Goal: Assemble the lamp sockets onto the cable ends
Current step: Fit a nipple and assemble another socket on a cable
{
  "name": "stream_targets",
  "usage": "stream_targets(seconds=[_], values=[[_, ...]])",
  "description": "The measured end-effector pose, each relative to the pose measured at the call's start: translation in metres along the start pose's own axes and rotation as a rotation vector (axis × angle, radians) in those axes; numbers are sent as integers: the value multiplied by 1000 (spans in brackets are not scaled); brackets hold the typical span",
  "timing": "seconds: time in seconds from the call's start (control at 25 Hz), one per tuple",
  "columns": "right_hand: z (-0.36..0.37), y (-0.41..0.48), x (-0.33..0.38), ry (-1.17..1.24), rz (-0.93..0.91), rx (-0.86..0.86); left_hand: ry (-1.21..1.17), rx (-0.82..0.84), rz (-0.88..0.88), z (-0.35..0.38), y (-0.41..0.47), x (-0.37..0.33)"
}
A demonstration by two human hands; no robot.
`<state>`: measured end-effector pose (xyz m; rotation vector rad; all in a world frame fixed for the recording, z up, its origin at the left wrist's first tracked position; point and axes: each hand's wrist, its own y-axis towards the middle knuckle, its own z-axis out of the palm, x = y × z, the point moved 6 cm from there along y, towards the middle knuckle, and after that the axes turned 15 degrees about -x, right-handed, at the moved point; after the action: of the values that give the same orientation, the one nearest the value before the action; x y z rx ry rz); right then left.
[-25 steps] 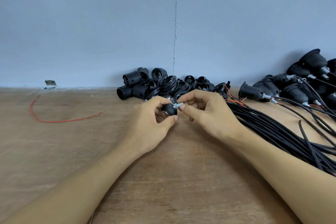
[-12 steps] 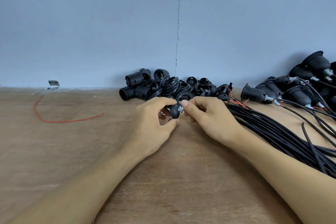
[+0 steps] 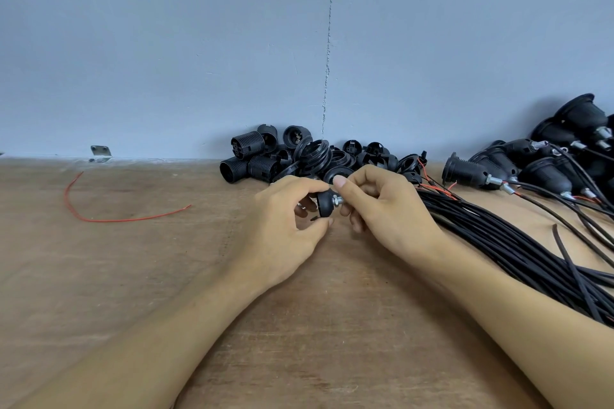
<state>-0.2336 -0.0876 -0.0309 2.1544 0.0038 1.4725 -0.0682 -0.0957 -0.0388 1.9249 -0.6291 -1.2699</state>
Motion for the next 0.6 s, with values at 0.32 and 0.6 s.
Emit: stream_targets(seconds=[0.32,0.6], values=[[5,1,-4,90,85,80,-1,-56,-46,-3,2,3],[5,1,-1,115,61,172,13,-40,-25,-1,1,0]])
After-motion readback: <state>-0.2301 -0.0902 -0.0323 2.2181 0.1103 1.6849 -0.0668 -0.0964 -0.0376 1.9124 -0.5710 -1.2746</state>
